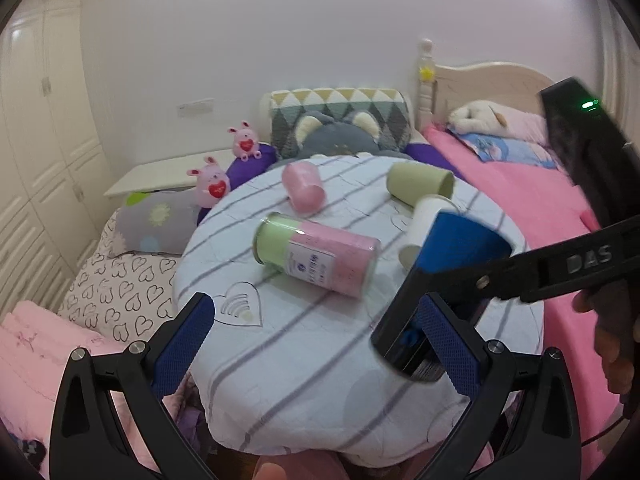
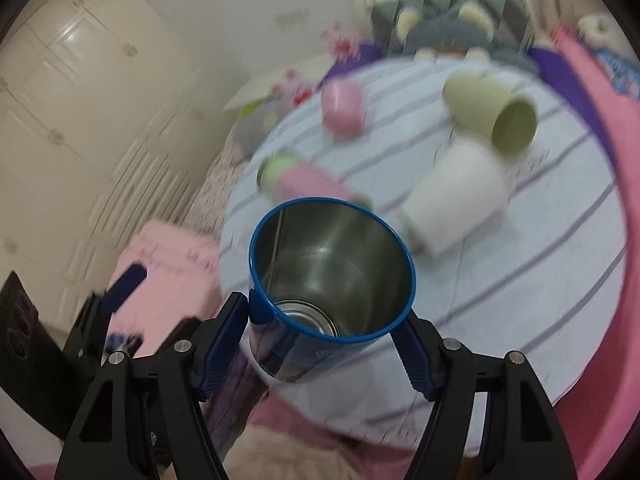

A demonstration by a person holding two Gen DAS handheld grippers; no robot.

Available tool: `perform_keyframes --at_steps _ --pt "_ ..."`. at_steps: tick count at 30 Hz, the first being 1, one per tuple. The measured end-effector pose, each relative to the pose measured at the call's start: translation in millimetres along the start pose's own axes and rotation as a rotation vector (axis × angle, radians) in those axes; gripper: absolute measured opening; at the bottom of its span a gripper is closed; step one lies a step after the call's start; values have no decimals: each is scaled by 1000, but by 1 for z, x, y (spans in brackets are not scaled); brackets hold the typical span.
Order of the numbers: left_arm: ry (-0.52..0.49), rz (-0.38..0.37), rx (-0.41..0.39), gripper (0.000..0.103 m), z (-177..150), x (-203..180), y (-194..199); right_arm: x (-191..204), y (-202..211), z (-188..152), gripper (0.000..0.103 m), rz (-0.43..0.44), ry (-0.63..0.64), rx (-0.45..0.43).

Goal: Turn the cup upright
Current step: 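Lift the can with the right gripper and rotate it open end up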

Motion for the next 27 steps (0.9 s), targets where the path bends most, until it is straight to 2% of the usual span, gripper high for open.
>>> perform_keyframes --at_steps 3,5,9,14,17,19,22,24,27 --pt "-12 -6 12 103 -3 -5 -2 -11 -20 -6 72 37 -36 87" --pt "-27 -3 35 103 -5 -8 -8 -22 -38 -5 72 28 -69 137" --pt "-38 5 65 103 -6 -13 -25 -29 -49 8 73 59 -102 131" --pt "-50 9 103 103 -10 -21 -42 -31 -63 23 81 -25 -87 140" --pt "-48 7 115 103 -11 -24 -47 -35 -66 22 82 -1 -108 142" --pt "-46 -1 115 103 -10 -27 -47 -38 -62 20 82 21 -112 122" --pt "-46 -5 109 103 -8 -31 -47 -40 -39 18 82 -23 -96 50" --pt "-53 -10 110 103 -6 -37 -48 -40 -18 16 82 -91 -72 -33" --pt "-68 -5 111 103 -3 -47 -51 -42 20 11 82 -279 -25 -161"
Point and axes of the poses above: each gripper's, at about its wrist camera, not at the fingertips, and y roughly against the way its jaws point, x to its left, z to its top, the point moved 3 cm from there along -y, roughly the way its jaws point
